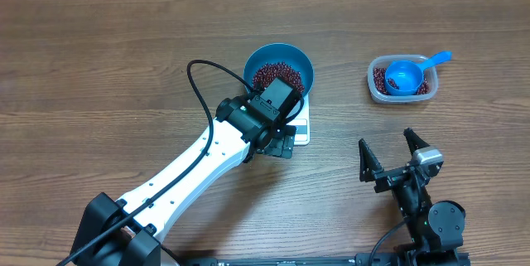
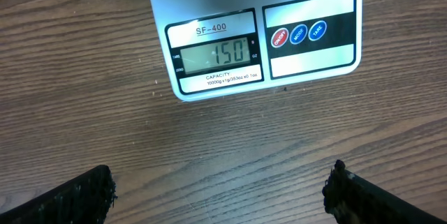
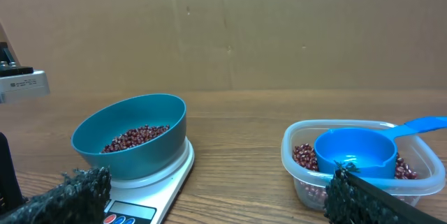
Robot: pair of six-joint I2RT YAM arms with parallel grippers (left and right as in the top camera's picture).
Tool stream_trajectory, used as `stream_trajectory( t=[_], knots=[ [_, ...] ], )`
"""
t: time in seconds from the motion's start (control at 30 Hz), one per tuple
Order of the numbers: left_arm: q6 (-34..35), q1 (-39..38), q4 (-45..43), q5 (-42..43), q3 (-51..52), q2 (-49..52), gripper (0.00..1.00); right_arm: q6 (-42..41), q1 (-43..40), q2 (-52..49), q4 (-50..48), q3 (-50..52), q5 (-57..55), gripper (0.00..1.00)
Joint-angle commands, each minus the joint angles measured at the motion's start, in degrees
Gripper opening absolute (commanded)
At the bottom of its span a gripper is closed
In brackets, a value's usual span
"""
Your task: Scoop item into bowl and weigh 150g on scale
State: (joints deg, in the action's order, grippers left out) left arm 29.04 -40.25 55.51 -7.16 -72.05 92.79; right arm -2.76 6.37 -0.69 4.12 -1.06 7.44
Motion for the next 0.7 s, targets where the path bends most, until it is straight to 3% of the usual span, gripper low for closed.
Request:
stream_trajectory(
  t=[0.0,0.57,0.67],
  knots=[
    [1.0,0.1,-0.1,-0.7,-0.9,-0.9,0.99,0.2,-0.3,0.5,-0.1,0.6,-0.5,1.0],
    [1.0,-0.3,-0.1,-0.7,-0.9,-7.6,1.0,0.2,-0.3,0.5,-0.1,0.6,-0.5,1.0],
    [-2.0,-0.2,1.2,-2.1,-0.8,-9.6,1.0,0.2,-0.3,0.5,-0.1,0.6,-0.5,1.0]
  ],
)
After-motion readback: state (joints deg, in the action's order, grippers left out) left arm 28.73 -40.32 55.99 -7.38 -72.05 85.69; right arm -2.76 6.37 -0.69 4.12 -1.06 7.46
